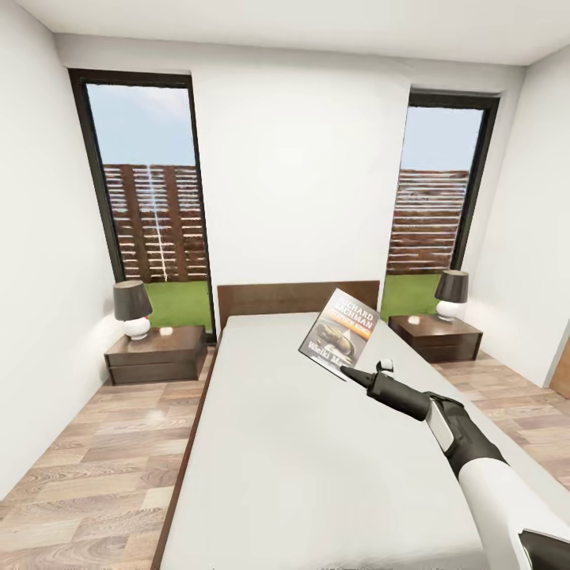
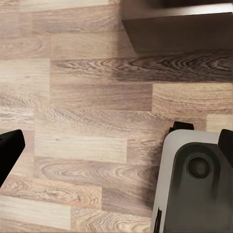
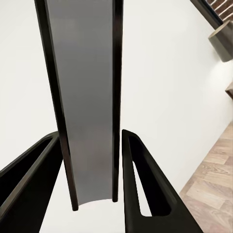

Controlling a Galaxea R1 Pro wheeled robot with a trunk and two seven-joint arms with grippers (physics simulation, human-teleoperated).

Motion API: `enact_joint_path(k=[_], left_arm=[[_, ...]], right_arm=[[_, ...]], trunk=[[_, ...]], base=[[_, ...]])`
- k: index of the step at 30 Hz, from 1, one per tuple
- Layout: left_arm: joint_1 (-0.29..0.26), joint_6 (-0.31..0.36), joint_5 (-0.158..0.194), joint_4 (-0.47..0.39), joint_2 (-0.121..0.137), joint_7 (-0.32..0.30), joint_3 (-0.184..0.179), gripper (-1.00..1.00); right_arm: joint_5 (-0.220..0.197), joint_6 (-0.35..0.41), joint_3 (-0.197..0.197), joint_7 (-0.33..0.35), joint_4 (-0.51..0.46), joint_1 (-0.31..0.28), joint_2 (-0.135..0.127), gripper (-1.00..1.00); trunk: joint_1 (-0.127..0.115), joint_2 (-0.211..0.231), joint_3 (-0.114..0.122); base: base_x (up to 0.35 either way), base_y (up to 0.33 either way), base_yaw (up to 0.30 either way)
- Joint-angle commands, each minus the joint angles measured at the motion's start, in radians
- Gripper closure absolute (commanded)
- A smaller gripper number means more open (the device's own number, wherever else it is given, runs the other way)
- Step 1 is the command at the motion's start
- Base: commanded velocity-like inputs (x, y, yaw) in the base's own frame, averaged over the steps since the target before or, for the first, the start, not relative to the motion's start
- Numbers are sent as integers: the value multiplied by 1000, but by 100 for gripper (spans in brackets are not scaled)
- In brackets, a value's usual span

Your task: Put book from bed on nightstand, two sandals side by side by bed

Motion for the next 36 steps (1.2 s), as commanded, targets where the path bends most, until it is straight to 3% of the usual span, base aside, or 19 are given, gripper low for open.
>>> enact_joint_path(k=[1,36], left_arm=[[0,-4,8,1,0,0,-1,-100],[0,-4,7,2,-2,0,-2,-100]], right_arm=[[-3,10,-1,1,1,0,-1,100],[1,4,1,5,1,0,-4,100]], trunk=[[0,-1,-2],[0,-1,-57]], base=[[0,0,0],[0,0,0]])
